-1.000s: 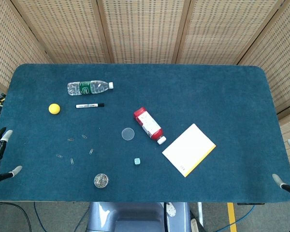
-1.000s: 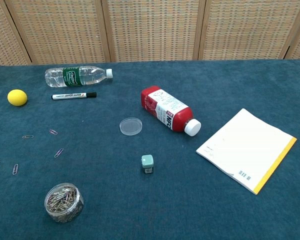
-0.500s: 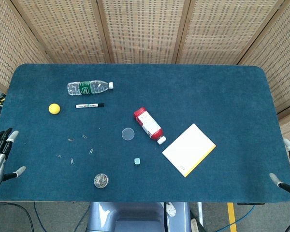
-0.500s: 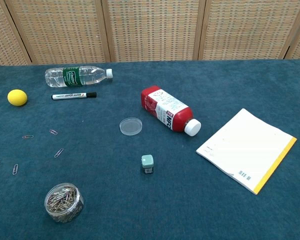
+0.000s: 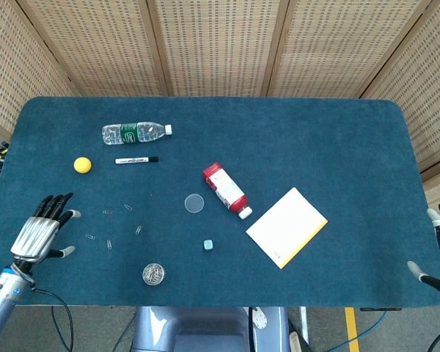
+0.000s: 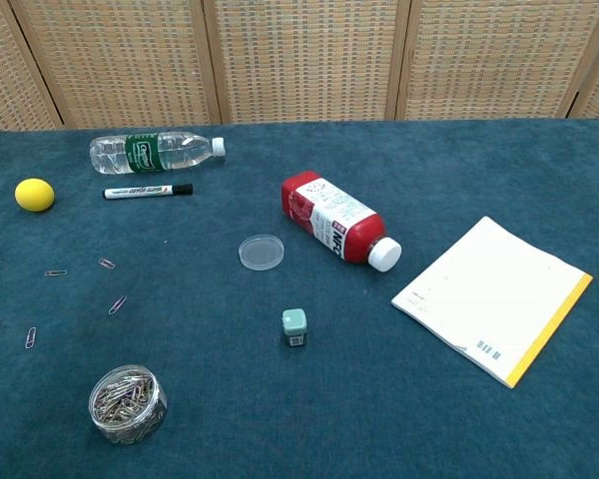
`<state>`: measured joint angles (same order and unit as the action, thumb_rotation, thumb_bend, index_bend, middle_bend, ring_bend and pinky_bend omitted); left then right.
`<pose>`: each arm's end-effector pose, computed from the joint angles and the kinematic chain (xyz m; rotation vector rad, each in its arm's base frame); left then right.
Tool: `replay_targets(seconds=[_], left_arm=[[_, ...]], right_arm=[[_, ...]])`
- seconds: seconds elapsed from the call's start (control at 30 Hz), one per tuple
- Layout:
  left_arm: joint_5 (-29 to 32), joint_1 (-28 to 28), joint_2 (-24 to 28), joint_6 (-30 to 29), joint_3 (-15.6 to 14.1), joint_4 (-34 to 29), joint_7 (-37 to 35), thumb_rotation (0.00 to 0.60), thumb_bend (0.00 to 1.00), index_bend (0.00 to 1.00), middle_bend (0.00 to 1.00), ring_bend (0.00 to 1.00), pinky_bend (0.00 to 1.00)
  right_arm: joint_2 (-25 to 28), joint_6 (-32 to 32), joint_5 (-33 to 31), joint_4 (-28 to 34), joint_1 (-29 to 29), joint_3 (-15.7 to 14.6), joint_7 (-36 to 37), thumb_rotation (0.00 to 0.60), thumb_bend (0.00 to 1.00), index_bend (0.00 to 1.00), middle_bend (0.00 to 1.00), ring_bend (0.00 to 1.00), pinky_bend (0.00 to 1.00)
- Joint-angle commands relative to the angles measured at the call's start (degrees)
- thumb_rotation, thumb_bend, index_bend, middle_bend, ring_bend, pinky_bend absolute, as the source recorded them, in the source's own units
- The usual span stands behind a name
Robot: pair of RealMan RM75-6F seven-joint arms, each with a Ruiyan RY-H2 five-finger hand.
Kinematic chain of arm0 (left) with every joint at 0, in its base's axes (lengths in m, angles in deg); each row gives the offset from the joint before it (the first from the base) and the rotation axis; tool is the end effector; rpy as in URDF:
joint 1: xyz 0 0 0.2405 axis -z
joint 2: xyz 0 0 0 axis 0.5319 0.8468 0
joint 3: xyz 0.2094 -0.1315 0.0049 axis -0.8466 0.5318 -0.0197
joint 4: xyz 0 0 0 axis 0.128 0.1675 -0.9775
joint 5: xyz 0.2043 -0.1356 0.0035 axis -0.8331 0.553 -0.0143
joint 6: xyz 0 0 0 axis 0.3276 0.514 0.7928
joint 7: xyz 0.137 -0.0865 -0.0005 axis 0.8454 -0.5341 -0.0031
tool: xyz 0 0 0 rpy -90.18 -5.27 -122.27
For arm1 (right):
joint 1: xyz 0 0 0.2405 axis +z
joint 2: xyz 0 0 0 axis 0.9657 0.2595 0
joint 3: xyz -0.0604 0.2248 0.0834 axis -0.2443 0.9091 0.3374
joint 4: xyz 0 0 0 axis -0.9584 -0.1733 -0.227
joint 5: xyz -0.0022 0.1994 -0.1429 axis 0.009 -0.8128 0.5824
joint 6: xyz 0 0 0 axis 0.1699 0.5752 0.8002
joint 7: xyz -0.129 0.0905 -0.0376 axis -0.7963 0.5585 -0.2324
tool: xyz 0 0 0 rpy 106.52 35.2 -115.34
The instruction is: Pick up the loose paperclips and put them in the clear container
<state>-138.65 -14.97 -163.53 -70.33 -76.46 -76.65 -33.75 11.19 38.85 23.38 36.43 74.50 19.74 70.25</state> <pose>-0.3285 0.2670 0.0481 -1.7217 -0.8817 -0.7831 -0.3224 -0.1823 0.1744 1.2827 -0.7539 0.8952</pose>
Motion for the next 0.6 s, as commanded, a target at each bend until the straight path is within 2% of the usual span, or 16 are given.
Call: replay_targets(seconds=[0.03, 0.2, 0.6], left_arm=[[0.21, 2.85, -3.56, 3.6, -0.25, 4.04, 0.0, 0.6, 0.17, 0.35, 0.0, 0.0, 0.0], [1.87, 3.9, -6.3, 6.33, -0.51, 6.73, 1.48, 0.6, 0.23, 0.42, 0.0, 0.0, 0.0], [4.54, 4.45, -7.85, 8.37, -0.54, 9.5, 0.63, 0.6, 0.3, 0.45, 0.0, 0.0, 0.0]], right_arm=[[0.04, -0.06, -0.23, -0.02, 0.02, 0.1, 0.15, 0.6, 0.0, 0.0, 0.0, 0.0, 0.0], [0.16, -0.28, -0.53, -0.15, 0.04, 0.11, 0.61, 0.6, 0.0, 0.0, 0.0, 0.0, 0.0], [0.3, -0.42, -0.5, -0.02, 0.09, -0.02, 0.76, 0.6, 0.0, 0.0, 0.0, 0.0, 0.0]])
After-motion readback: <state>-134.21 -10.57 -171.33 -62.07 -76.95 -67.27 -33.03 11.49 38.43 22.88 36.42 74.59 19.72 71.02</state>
